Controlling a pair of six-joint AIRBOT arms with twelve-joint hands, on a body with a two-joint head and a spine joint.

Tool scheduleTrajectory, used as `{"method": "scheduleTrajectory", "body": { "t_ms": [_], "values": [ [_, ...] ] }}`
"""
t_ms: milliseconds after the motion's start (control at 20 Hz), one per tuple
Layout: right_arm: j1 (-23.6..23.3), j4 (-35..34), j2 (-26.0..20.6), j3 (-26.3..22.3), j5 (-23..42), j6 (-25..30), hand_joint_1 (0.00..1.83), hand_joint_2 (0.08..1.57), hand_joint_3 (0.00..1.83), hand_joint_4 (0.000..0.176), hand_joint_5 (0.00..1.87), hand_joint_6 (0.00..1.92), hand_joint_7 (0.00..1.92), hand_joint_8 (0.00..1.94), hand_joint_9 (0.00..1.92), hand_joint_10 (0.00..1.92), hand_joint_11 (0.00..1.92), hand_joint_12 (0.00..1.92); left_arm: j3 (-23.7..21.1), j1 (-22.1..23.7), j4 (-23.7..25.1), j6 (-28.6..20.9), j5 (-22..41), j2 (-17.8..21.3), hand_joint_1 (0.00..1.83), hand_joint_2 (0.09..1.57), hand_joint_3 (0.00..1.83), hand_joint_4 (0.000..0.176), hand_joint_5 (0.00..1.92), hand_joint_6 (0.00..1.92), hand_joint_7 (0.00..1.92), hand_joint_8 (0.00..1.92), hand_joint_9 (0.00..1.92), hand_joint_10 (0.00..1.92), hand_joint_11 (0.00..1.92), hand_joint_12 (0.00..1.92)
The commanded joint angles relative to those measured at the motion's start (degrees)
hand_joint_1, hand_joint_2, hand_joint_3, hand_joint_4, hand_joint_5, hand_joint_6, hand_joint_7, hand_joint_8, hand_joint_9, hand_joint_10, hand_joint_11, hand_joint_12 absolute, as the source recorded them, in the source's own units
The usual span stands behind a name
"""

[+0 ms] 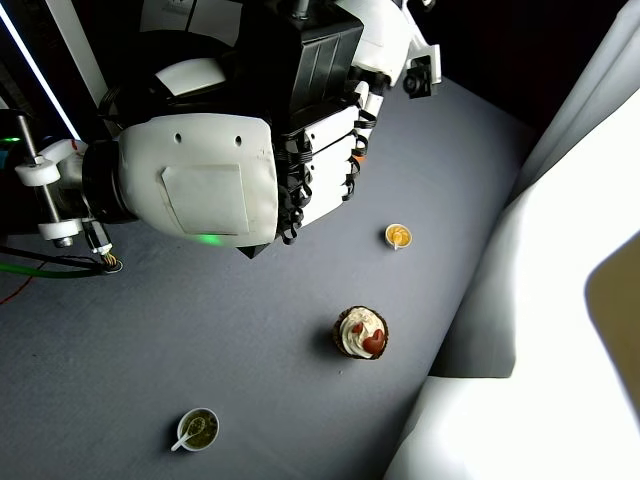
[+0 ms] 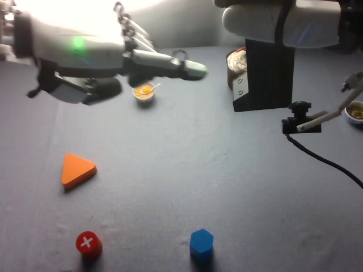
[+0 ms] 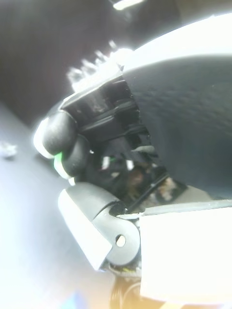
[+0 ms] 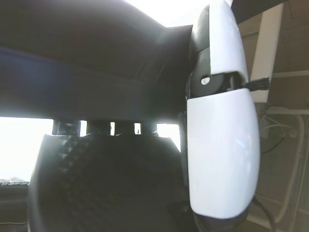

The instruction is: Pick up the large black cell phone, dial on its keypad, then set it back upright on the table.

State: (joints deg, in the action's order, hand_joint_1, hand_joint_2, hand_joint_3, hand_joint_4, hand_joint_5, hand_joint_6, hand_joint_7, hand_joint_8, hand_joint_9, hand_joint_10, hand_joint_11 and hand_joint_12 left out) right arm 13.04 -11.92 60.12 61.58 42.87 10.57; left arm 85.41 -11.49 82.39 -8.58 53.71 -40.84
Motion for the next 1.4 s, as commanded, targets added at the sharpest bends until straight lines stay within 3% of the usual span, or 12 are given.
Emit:
{"method": "scheduleTrajectory", "body": {
  "t_ms": [0, 350, 700, 750, 800, 850, 950, 1050, 1200, 1250, 1350],
  "values": [
    [-0.9, 0.0, -0.8, 0.2, 8.5, 1.2, 1.36, 1.17, 0.00, 0.000, 0.90, 0.89, 0.87, 1.26, 0.78, 1.46, 0.67, 1.56, 0.5, 1.2, -4.8, 0.5, 3.6, 0.3, 1.48, 0.96, 0.74, 0.132, 0.00, 0.00, 0.55, 1.79, 0.64, 1.92, 0.63, 1.92],
    [-0.9, 0.0, -0.7, 0.4, 8.5, 1.0, 1.37, 1.15, 0.00, 0.000, 0.91, 0.90, 0.91, 1.19, 0.82, 1.39, 0.72, 1.46, -0.5, 3.8, -5.4, 0.7, -2.5, -0.9, 1.48, 0.95, 0.76, 0.134, 0.00, 0.00, 0.55, 1.80, 0.64, 1.92, 0.51, 1.92],
    [-0.9, 0.0, -0.6, 0.4, 8.7, 0.9, 1.36, 1.16, 0.00, 0.000, 0.89, 0.91, 0.89, 1.23, 0.80, 1.42, 0.70, 1.49, -4.4, 6.1, -5.9, 0.8, -8.1, -2.8, 1.48, 0.98, 0.71, 0.132, 0.00, 0.00, 0.55, 1.79, 0.62, 1.92, 0.63, 1.92],
    [-0.9, 0.0, -0.6, 0.4, 8.7, 0.9, 1.36, 1.16, 0.00, 0.000, 0.89, 0.92, 0.89, 1.23, 0.79, 1.43, 0.69, 1.53, -5.1, 6.4, -5.9, 0.8, -8.4, -2.8, 1.47, 0.99, 0.68, 0.132, 0.00, 0.00, 0.54, 1.79, 0.61, 1.92, 0.63, 1.92],
    [-0.9, 0.0, -0.6, 0.4, 8.7, 0.9, 1.36, 1.17, 0.00, 0.000, 0.87, 0.94, 0.87, 1.26, 0.77, 1.46, 0.67, 1.55, -5.4, 6.5, -5.9, 0.8, -8.6, -2.8, 1.33, 1.10, 0.51, 0.128, 0.00, 0.00, 0.56, 1.78, 0.71, 1.92, 0.66, 1.92],
    [-0.9, 0.0, -0.6, 0.4, 8.7, 0.9, 1.36, 1.17, 0.00, 0.000, 0.88, 0.94, 0.88, 1.25, 0.78, 1.45, 0.68, 1.54, -5.7, 6.4, -5.9, 0.6, -8.4, -2.7, 1.30, 1.15, 0.41, 0.124, 0.00, 0.00, 0.56, 1.77, 0.75, 1.92, 0.66, 1.92],
    [-0.9, 0.0, -0.6, 0.4, 8.8, 0.9, 1.36, 1.17, 0.00, 0.000, 0.88, 0.94, 0.88, 1.24, 0.78, 1.44, 0.69, 1.53, -5.7, 5.5, -6.3, -0.1, -7.1, -2.3, 1.29, 1.17, 0.38, 0.133, 0.00, 0.00, 0.56, 1.77, 0.76, 1.92, 0.65, 1.92],
    [-0.9, -0.2, -0.6, 0.6, 9.0, 0.9, 1.36, 1.16, 0.00, 0.000, 0.89, 0.91, 0.88, 1.24, 0.80, 1.44, 0.73, 1.52, -5.1, 3.9, -7.3, -0.7, -4.2, -1.5, 1.29, 1.17, 0.36, 0.125, 0.00, 0.00, 0.56, 1.77, 0.76, 1.92, 0.63, 1.92],
    [-0.5, -0.7, -0.6, 1.3, 10.2, 0.9, 1.36, 1.17, 0.00, 0.000, 0.88, 0.93, 0.88, 1.24, 0.79, 1.45, 0.70, 1.54, -3.2, 1.3, -8.3, -1.4, 3.3, -0.1, 1.28, 1.20, 0.31, 0.136, 0.00, 0.00, 0.55, 1.77, 0.74, 1.92, 0.62, 1.92],
    [0.3, -1.0, -0.3, 1.9, 11.9, 0.9, 1.36, 1.17, 0.00, 0.000, 0.87, 0.94, 0.87, 1.25, 0.79, 1.46, 0.70, 1.55, -2.1, 0.9, -8.3, -1.9, 6.7, 0.3, 1.43, 1.07, 0.55, 0.132, 0.00, 0.00, 0.53, 1.78, 0.62, 1.92, 0.59, 1.92],
    [1.4, -1.3, 0.3, 3.0, 14.4, 0.9, 1.36, 1.16, 0.00, 0.000, 0.89, 0.93, 0.88, 1.23, 0.79, 1.44, 0.71, 1.52, -0.8, 1.5, -8.0, -3.5, 11.7, 0.1, 1.48, 0.97, 0.72, 0.118, 0.00, 0.00, 0.55, 1.79, 0.64, 1.92, 0.61, 1.92]
  ]
}}
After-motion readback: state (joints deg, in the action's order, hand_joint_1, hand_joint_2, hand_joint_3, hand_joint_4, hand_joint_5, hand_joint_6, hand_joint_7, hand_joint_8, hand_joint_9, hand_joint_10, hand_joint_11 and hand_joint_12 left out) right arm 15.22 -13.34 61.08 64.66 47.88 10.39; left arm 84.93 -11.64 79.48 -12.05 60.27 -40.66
